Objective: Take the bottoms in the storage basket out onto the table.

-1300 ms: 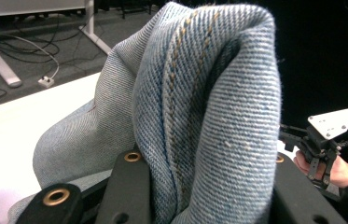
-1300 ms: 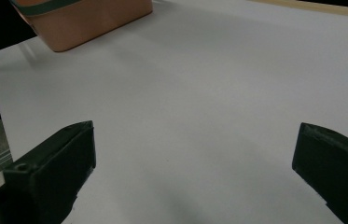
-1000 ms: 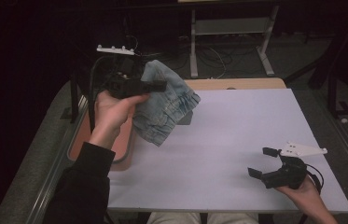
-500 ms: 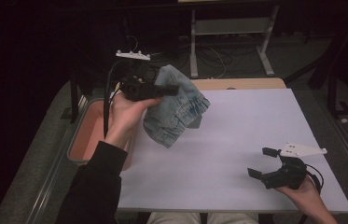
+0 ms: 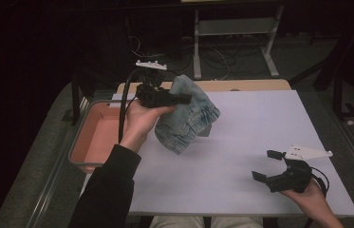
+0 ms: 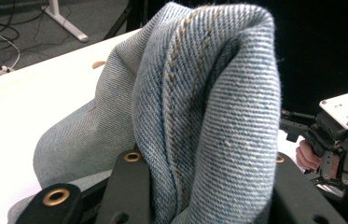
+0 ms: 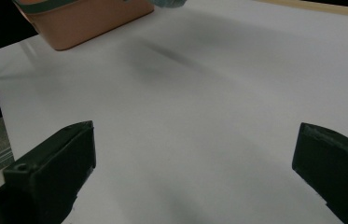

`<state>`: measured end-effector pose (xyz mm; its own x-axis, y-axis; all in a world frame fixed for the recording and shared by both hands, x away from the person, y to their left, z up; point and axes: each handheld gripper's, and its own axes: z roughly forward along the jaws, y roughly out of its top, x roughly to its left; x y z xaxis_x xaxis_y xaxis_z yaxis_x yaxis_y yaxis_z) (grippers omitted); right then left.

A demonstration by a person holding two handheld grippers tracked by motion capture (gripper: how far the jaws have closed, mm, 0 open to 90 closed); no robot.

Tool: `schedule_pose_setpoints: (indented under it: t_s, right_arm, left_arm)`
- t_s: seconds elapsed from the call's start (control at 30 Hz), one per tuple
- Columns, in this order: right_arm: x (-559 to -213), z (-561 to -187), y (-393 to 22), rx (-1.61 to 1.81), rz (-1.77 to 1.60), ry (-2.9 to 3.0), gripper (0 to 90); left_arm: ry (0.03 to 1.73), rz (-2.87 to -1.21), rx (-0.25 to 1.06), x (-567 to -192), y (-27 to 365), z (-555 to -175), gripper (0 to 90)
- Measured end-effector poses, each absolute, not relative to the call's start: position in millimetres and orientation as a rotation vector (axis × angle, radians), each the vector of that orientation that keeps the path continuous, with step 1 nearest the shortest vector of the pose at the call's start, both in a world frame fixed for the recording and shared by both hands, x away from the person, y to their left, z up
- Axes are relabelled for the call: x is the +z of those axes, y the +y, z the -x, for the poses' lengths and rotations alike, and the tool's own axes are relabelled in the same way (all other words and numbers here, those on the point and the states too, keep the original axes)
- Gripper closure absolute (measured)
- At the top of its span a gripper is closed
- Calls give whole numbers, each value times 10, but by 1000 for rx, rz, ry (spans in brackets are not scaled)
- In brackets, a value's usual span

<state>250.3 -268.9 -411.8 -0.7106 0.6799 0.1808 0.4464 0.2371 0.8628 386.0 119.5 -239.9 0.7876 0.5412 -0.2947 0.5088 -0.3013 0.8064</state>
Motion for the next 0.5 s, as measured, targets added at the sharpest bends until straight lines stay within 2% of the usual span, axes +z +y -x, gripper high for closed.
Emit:
schedule_pose_setpoints:
  t_s: [0.5]
  right_arm:
    - [-4119,-2499,-2683,1461,-1056,2283,0]
  left_arm:
    - [818,-1948,18,-2646,1052,-3974,672]
